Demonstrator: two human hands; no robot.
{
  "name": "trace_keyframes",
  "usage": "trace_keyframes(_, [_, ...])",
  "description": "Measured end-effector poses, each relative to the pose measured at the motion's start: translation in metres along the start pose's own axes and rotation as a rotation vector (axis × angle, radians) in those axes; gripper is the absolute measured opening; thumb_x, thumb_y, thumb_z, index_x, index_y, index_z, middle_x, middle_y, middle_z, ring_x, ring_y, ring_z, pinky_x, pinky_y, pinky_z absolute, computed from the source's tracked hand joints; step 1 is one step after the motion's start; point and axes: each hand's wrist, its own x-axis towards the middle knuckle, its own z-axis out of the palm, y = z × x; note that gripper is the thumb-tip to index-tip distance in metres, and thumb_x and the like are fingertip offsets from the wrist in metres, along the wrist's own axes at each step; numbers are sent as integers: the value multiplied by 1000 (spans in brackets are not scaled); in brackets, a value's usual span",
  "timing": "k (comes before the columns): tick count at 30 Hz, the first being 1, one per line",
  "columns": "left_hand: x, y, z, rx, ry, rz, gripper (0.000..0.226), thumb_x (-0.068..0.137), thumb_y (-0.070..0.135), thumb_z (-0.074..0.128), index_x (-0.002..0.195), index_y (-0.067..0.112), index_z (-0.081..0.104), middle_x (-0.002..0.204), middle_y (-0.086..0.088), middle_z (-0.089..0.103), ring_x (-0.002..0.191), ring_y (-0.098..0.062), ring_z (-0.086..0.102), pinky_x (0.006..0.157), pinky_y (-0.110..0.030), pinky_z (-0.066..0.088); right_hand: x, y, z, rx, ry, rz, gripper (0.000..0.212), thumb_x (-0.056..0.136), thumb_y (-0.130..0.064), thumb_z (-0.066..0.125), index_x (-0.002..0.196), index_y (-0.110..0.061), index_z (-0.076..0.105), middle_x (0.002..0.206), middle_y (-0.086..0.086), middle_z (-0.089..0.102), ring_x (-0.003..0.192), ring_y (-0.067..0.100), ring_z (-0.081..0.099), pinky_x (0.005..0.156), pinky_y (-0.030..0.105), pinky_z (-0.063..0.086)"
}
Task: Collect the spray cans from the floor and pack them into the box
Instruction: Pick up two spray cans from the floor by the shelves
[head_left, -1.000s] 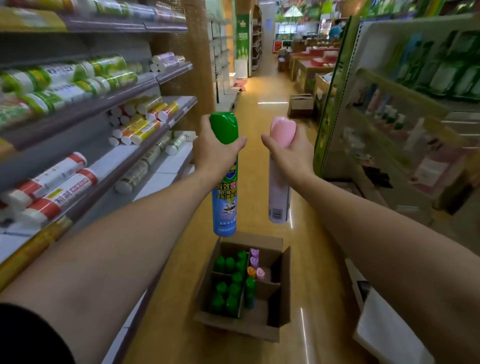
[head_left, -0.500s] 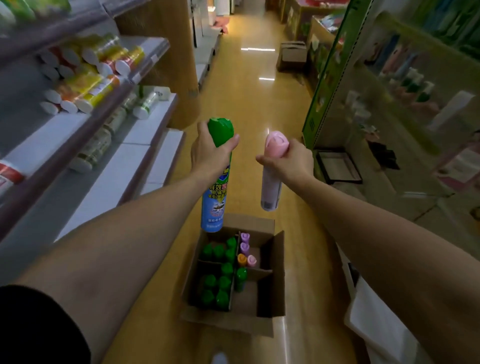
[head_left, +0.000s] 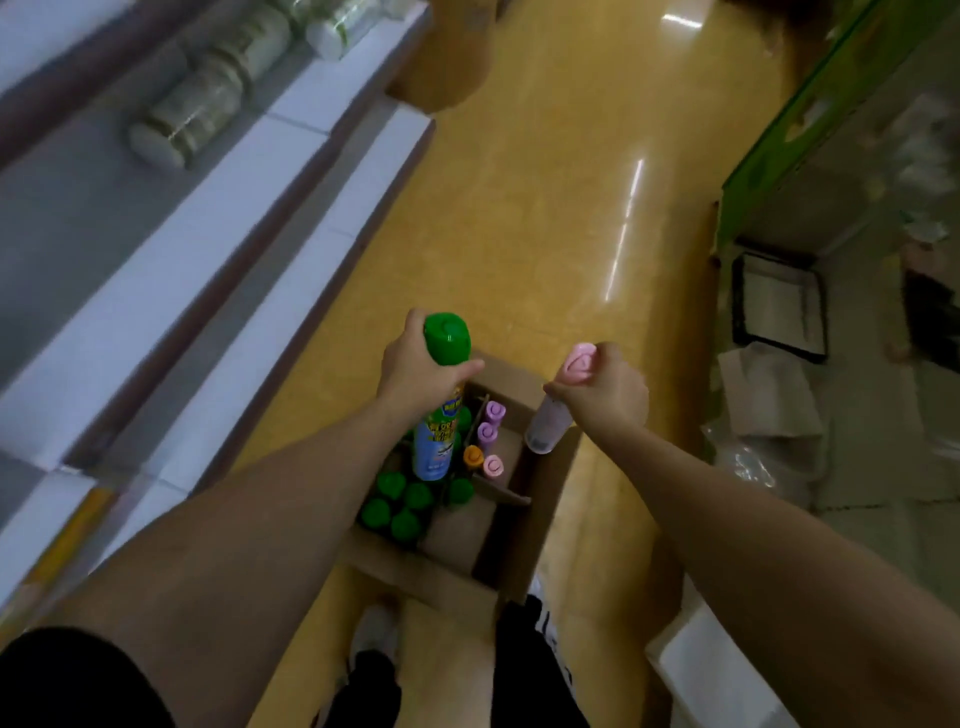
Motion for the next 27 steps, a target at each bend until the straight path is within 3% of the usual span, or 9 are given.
trace_keyframes(7, [-39, -93, 58, 52, 176, -291, 72, 61, 35, 96, 115, 21, 50, 109, -5, 68, 101, -24, 64, 83, -34, 51, 44, 69, 55, -20, -186, 1, 56, 73, -34, 81, 117, -20, 50, 99, 10, 65, 95, 35, 65, 81, 53, 56])
trace_keyframes(10, [-47, -116, 70, 90, 177, -356, 70, 65, 37, 94, 118, 20, 51, 101, 3, 61, 94, -15, 54, 76, -26, 39, 56, 86, 74, -58, -228, 1, 55, 78, -30, 79, 124, -21, 50, 102, 9, 65, 96, 34, 65, 84, 50, 56])
trace_keyframes(14, [-52, -160, 92, 138, 112, -374, 73, 66, 45, 92, 118, 24, 46, 100, 5, 60, 93, -18, 61, 71, -30, 48, 63, 110, 107, -60, -257, 5, 51, 80, -29, 78, 124, -20, 54, 103, 5, 65, 97, 29, 65, 84, 48, 58])
trace_keyframes(20, [-61, -217, 137, 135, 121, -427, 74, 69, 43, 91, 124, 27, 45, 105, 6, 54, 97, -19, 55, 78, -42, 53, 81, 153, 166, -89, -305, 10, 51, 79, -27, 79, 124, -21, 55, 107, 7, 67, 99, 27, 65, 83, 41, 58])
trace_keyframes(23, [-60, -251, 160, 109, 100, -468, 69, 73, 39, 90, 122, 28, 43, 107, 0, 62, 98, -25, 61, 78, -46, 54, 95, 175, 197, -111, -321, 18, 52, 78, -23, 81, 123, -18, 57, 107, 7, 68, 102, 29, 65, 86, 41, 56])
trace_keyframes(27, [-61, -290, 193, 134, 148, -527, 65, 74, 29, 88, 125, 20, 48, 123, -5, 56, 109, -28, 57, 84, -38, 49, 118, 206, 238, -157, -383, -21, 38, 78, -22, 79, 109, -16, 57, 93, -1, 60, 96, 27, 63, 77, 34, 50])
